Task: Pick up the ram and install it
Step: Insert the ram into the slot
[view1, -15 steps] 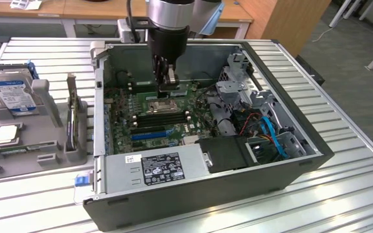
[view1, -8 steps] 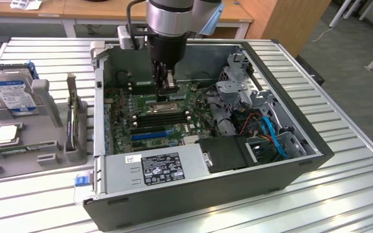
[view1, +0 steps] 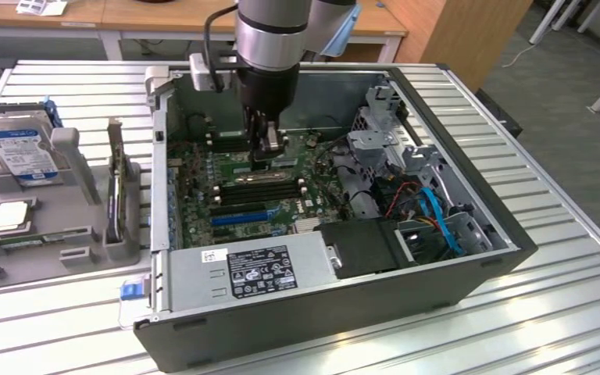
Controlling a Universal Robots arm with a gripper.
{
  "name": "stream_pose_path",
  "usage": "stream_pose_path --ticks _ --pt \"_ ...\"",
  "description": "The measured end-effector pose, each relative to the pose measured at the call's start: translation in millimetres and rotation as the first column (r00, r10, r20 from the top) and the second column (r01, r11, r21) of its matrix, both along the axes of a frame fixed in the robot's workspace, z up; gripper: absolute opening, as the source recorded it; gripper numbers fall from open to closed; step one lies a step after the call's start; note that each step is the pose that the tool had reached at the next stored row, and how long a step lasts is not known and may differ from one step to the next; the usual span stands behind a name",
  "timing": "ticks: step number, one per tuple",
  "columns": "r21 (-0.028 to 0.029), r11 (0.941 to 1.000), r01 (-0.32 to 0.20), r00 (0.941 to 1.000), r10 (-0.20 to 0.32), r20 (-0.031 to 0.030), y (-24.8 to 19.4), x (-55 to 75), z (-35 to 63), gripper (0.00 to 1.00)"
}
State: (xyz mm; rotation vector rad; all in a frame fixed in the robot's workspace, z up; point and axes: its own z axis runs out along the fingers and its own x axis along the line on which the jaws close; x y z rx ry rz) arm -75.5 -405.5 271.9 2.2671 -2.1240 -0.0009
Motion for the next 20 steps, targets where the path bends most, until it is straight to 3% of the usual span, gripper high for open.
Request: stream_pose_path --ticks 10,20 --pt "0.0002 0.9996 0.029 0.9996 -0.029 0.0001 0.0 0.0 -2.5 0.13" --pt "0.0000 0.9996 0.029 0.9996 -0.029 0.0000 0.0 0.0 -19.8 0.13"
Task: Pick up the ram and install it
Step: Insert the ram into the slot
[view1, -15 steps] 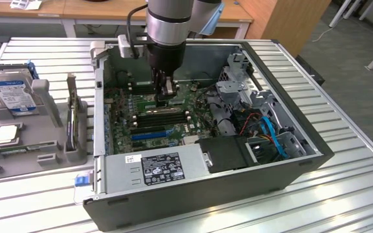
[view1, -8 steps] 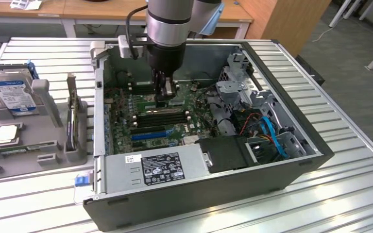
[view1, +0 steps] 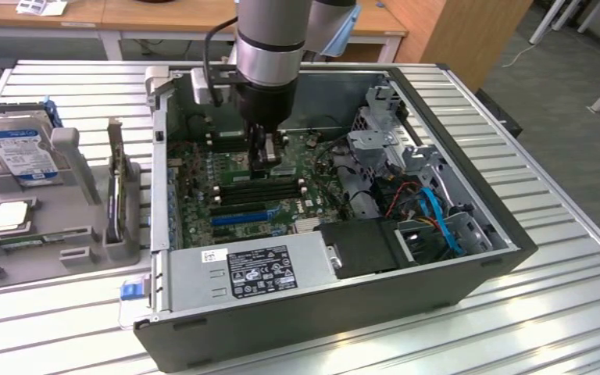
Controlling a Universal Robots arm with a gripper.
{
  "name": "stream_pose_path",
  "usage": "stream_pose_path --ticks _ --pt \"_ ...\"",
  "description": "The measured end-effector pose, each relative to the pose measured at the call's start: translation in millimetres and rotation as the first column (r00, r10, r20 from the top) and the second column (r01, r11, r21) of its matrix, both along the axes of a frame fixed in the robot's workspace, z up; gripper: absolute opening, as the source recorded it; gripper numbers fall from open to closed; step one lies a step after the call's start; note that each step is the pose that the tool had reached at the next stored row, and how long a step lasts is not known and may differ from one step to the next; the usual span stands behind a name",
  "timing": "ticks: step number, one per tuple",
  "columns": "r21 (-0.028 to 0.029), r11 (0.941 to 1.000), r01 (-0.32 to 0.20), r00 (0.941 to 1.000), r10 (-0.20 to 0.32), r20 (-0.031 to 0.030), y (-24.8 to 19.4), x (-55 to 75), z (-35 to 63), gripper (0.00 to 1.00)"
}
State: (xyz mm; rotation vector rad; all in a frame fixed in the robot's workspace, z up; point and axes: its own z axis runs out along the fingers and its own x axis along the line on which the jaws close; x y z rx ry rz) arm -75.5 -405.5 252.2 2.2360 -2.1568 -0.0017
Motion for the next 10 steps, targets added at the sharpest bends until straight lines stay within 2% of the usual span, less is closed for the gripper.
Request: stream_pose_path --ticks 10 --pt "-0.0001 1.0000 0.000 1.0000 0.000 0.0000 0.0 0.0 -18.1 0.13"
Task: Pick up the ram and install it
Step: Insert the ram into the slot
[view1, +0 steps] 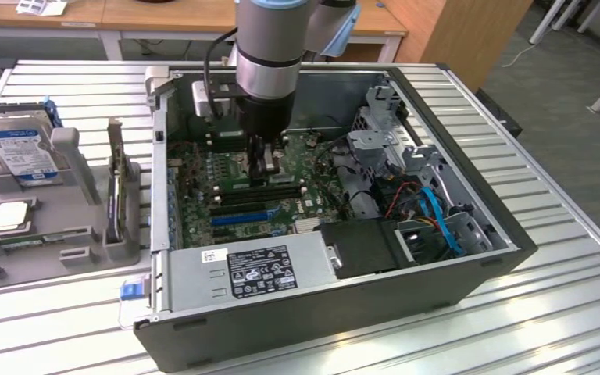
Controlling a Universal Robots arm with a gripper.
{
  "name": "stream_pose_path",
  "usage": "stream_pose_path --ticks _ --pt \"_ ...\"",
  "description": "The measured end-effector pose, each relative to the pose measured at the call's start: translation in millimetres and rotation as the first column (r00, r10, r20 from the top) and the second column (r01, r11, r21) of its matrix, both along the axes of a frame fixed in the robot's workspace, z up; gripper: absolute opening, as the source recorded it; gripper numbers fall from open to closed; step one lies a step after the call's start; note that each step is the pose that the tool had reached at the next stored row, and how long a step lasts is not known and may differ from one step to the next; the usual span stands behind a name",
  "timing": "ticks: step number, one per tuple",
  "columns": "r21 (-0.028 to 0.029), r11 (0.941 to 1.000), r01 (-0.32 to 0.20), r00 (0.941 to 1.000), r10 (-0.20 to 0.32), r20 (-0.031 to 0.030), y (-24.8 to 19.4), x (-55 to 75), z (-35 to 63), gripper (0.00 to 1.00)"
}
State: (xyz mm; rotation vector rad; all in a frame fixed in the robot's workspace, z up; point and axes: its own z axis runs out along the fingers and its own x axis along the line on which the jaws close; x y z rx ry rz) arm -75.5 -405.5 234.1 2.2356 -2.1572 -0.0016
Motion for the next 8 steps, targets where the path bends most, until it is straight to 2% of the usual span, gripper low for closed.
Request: stream_pose_path --ticks 8 --pt "0.0002 1.0000 0.000 1.0000 0.000 0.0001 0.0 2.0 -1.5 0.13"
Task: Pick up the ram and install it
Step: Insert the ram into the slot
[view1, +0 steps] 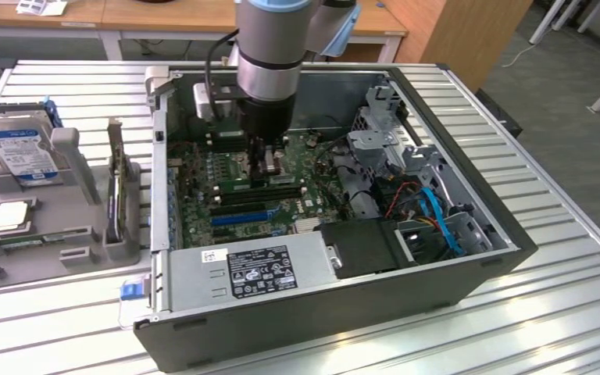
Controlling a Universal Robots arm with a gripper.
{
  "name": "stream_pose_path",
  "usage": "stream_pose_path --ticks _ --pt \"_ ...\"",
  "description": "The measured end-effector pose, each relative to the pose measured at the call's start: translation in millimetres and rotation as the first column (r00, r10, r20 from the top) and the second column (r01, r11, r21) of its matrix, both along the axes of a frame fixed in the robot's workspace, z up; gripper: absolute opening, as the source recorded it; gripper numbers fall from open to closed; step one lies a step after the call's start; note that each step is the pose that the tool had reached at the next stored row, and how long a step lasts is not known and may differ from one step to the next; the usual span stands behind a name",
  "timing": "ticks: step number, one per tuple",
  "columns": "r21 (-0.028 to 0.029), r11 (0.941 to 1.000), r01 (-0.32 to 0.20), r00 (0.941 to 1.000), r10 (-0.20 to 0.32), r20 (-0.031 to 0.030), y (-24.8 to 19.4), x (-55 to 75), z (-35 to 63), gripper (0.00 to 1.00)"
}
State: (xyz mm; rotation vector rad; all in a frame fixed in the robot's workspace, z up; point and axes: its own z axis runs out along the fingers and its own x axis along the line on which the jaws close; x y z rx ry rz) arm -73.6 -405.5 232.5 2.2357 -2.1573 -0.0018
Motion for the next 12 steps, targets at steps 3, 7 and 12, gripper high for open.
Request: stream_pose_path --ticks 3,7,12 --pt "-0.0001 1.0000 0.000 1.0000 0.000 -0.0001 0.0 0.3 0.1 0.13" --pt "-0.0001 1.0000 0.000 1.0000 0.000 0.0000 0.0 0.3 -4.9 0.13" --pt "-0.0003 1.0000 0.000 1.0000 0.000 -0.0001 0.0 0.3 -5.8 0.13"
